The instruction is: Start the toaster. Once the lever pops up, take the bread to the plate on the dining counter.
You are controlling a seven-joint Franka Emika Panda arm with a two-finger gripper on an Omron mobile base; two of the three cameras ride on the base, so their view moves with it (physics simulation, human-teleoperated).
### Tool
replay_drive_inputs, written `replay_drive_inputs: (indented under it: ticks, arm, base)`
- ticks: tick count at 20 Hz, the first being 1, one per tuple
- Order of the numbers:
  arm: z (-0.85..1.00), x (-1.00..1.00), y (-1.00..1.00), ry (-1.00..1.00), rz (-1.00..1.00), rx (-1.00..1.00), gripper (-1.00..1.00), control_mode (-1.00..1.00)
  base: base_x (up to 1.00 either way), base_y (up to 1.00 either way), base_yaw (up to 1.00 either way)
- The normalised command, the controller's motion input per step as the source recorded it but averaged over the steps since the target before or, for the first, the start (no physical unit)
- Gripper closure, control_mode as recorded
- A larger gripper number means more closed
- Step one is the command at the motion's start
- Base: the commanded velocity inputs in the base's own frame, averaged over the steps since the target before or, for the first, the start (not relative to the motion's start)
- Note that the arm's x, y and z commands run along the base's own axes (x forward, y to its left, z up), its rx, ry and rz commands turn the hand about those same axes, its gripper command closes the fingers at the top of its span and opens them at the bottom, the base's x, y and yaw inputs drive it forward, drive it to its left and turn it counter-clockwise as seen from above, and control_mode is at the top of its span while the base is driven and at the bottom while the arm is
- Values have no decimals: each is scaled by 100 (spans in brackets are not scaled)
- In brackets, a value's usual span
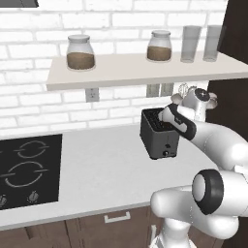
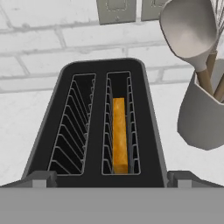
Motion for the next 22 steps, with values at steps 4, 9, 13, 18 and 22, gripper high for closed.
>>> replay_drive_inputs:
  ticks: [4,9,13,18,22]
  arm:
    - [0,0,0,0,0,0,-100,-100]
    - [0,0,0,0,0,0,-100,-100]
    - [0,0,0,0,0,0,-100,-100]
    - [0,0,0,0,0,0,-100,-100]
    - [0,0,0,0,0,0,-100,-100]
  base:
    - [0,0,0]
    - [0,0,0]
    - [0,0,0]
    - [0,0,0]
    - [0,0,0]
